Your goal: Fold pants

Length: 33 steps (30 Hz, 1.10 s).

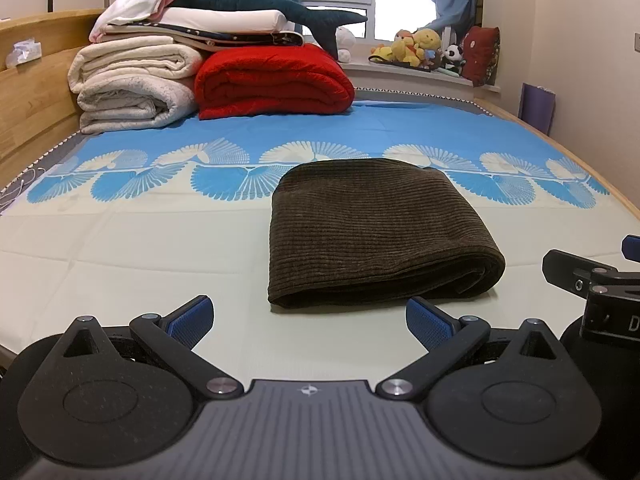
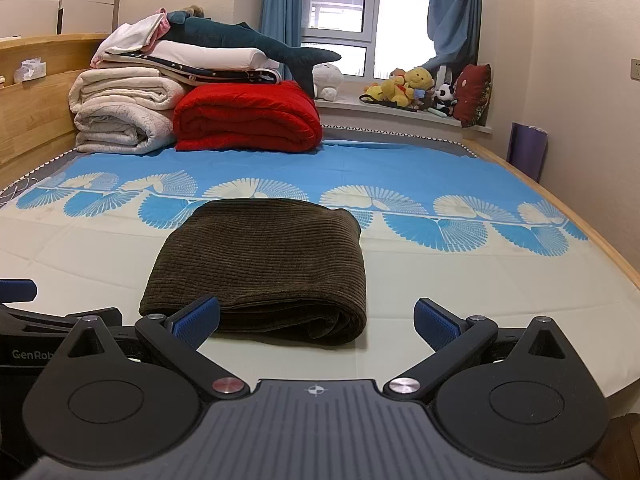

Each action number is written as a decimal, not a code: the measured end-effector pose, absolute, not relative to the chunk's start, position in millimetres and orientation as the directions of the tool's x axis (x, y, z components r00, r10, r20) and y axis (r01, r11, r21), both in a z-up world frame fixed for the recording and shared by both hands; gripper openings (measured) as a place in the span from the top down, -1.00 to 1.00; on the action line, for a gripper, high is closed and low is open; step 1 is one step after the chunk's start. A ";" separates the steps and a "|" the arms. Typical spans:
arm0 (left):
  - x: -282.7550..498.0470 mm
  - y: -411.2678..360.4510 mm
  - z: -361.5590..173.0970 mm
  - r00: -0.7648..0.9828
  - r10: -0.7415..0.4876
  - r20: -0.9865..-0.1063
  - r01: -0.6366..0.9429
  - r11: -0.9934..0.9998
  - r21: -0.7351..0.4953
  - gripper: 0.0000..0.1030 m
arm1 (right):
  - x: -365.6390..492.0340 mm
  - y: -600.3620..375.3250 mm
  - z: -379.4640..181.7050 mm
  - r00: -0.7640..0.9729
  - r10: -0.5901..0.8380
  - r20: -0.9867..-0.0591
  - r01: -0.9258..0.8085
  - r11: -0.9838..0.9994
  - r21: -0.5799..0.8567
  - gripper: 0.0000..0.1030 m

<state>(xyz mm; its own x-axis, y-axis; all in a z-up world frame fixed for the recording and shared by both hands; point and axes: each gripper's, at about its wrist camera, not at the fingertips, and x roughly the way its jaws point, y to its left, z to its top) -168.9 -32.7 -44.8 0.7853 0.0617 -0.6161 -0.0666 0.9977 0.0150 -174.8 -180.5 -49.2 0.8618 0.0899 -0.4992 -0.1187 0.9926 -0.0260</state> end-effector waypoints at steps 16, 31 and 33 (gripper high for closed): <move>-169.0 -32.4 -44.7 0.785 0.065 -0.616 -0.071 0.997 0.015 -0.99 | -175.0 -179.7 -48.9 0.862 0.089 -0.499 -0.118 0.993 -0.027 -0.99; -168.9 -32.4 -44.7 0.784 0.068 -0.617 -0.075 0.997 0.015 -0.99 | -175.0 -179.6 -48.9 0.862 0.089 -0.499 -0.118 0.993 -0.027 -0.99; -169.0 -32.2 -44.6 0.784 0.067 -0.617 -0.074 0.997 0.014 -0.99 | -175.0 -179.6 -48.9 0.862 0.089 -0.499 -0.118 0.993 -0.027 -0.99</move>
<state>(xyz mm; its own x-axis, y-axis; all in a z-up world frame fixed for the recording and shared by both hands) -169.0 -32.2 -44.6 0.7838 0.0671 -0.6174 -0.0741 0.9971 0.0144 -175.0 -179.6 -48.9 0.8621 0.0891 -0.4989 -0.1182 0.9926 -0.0271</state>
